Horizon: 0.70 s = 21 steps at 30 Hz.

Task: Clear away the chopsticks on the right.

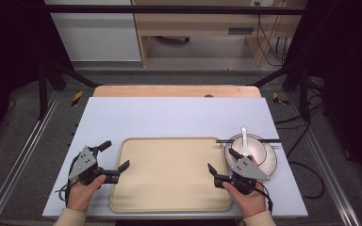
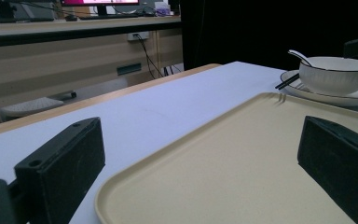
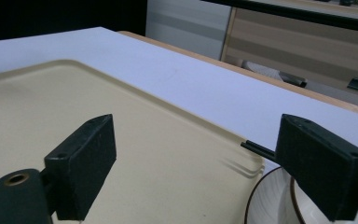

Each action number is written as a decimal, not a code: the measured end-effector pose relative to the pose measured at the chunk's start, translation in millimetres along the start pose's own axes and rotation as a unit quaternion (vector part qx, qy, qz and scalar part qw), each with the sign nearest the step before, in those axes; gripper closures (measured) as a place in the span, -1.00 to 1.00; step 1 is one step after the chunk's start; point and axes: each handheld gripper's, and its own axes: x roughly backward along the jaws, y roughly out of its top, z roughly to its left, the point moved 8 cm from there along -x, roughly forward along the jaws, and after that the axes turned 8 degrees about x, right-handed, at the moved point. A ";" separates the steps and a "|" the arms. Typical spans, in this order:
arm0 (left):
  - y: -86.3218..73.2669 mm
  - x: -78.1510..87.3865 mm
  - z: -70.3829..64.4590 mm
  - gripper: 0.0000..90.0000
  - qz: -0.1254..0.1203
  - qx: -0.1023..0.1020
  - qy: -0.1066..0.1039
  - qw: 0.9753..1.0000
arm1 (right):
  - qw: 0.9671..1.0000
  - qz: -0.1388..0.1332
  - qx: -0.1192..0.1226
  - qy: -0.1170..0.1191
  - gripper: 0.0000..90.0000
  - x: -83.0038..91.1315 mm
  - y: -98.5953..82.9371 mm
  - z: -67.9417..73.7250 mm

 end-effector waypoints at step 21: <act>5.0 8.5 -6.1 -0.94 -0.004 0.004 0.001 1.000 | 0.983 0.112 0.077 -0.127 0.72 61.9 34.8 -157.7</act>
